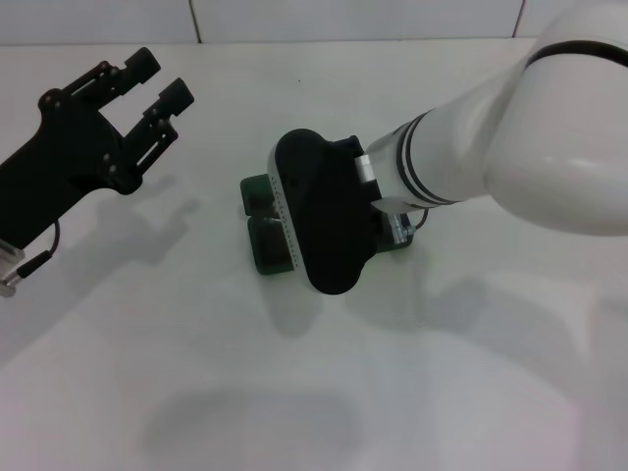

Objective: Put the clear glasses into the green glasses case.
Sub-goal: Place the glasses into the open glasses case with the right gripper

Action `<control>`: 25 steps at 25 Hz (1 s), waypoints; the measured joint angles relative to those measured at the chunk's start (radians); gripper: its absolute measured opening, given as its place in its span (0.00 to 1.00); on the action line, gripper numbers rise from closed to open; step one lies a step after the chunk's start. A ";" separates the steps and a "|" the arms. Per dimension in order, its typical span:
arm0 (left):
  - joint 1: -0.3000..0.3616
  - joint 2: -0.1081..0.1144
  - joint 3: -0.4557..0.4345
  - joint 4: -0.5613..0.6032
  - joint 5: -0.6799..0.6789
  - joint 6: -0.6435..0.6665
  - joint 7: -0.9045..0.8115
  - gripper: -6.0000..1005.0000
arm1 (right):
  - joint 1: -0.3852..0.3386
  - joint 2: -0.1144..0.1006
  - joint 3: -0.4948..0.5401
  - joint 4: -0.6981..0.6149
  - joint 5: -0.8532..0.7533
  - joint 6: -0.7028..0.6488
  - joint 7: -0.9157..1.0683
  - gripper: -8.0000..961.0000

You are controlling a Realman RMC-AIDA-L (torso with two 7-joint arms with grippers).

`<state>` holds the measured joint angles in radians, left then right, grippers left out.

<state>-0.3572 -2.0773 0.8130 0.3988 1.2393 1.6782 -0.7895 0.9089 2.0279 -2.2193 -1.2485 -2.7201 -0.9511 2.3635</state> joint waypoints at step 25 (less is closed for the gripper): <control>0.000 -0.002 0.004 -0.001 0.009 -0.002 0.003 0.45 | -0.056 0.000 -0.028 -0.053 -0.043 0.023 0.000 0.18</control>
<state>-0.3575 -2.0796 0.8168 0.3981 1.2487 1.6767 -0.7861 0.8530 2.0279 -2.2473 -1.3013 -2.7634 -0.9276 2.3637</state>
